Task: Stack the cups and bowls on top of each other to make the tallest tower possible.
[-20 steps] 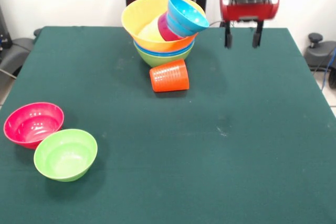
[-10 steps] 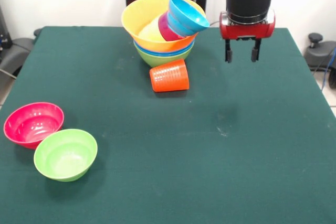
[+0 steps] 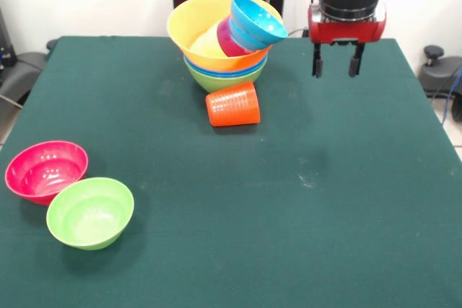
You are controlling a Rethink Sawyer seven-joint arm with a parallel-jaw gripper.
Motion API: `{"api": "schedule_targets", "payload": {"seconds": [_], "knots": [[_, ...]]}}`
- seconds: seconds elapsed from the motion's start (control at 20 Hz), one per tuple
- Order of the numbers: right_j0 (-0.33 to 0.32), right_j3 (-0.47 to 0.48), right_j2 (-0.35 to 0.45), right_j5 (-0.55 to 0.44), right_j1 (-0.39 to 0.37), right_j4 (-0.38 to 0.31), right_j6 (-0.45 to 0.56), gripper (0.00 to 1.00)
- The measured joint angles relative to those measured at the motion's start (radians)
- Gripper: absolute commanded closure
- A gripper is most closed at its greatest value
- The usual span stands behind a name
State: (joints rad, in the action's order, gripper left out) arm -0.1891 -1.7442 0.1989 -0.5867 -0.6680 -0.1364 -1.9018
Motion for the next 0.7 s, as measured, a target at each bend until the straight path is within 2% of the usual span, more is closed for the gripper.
{"api": "schedule_targets", "payload": {"seconds": [0.2, 0.7], "knots": [[0.019, 0.013, -0.015, -0.021, -0.033, 0.001, 0.0, 0.0], [0.02, 0.012, -0.035, -0.066, -0.127, 0.028, 0.0, 0.0]]}}
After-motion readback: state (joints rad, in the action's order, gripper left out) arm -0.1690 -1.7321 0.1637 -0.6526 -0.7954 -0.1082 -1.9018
